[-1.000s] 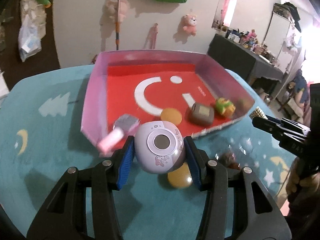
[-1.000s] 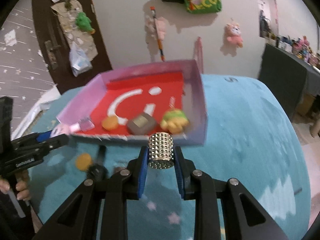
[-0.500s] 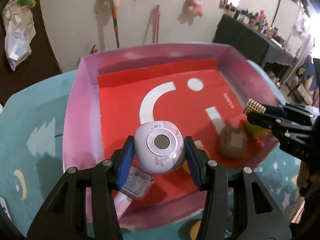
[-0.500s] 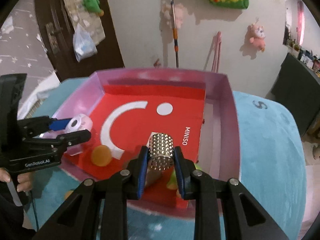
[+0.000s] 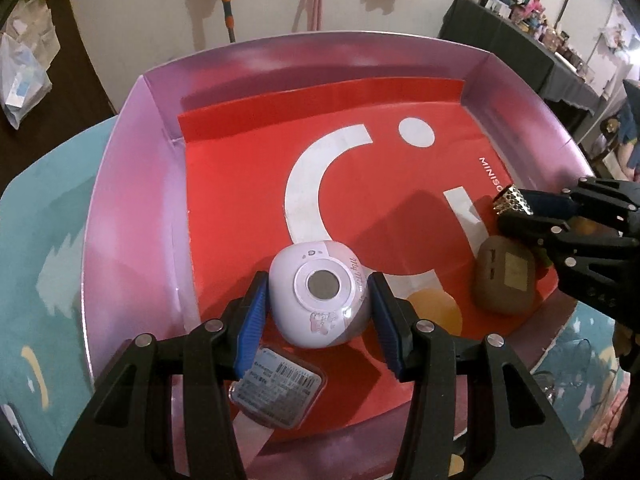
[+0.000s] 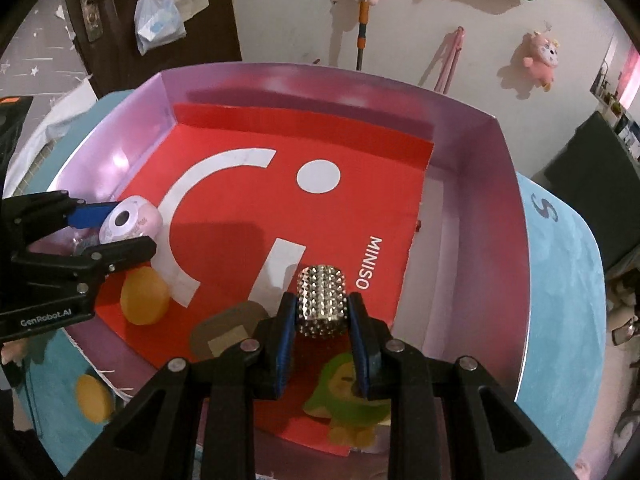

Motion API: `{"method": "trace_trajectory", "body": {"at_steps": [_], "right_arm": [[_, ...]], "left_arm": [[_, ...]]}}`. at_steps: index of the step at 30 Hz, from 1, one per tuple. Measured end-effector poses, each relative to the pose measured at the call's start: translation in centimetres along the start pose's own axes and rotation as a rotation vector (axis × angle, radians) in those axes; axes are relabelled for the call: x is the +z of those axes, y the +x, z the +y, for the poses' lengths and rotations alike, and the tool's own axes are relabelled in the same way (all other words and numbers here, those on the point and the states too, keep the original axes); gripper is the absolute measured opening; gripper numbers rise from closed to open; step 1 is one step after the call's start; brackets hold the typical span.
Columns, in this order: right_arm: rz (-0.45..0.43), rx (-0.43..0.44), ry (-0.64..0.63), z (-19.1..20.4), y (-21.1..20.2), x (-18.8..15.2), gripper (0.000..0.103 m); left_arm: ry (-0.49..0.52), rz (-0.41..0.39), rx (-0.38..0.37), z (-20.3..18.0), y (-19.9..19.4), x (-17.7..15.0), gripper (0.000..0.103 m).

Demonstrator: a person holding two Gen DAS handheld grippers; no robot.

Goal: Organize rigid objects
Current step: 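Carry the gold cylinder into the pink box with the right tool while the left tool carries the compact in, then open both tools to release the cylinder and compact inside the box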

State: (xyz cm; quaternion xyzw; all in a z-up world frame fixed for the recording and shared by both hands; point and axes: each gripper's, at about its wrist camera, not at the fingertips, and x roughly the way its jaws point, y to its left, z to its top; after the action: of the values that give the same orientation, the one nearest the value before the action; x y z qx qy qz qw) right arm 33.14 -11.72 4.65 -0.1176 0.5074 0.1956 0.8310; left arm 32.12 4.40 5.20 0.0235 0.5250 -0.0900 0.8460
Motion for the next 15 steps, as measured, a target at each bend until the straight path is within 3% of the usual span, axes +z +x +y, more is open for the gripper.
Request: {"method": "trace_trajectory", "body": {"at_steps": [15], "right_arm": [[0.012, 0.014, -0.003, -0.24, -0.02, 0.14, 0.037]], "left_arm": [[-0.008, -0.001, -0.006, 0.37, 0.02, 0.13, 0.048]]}}
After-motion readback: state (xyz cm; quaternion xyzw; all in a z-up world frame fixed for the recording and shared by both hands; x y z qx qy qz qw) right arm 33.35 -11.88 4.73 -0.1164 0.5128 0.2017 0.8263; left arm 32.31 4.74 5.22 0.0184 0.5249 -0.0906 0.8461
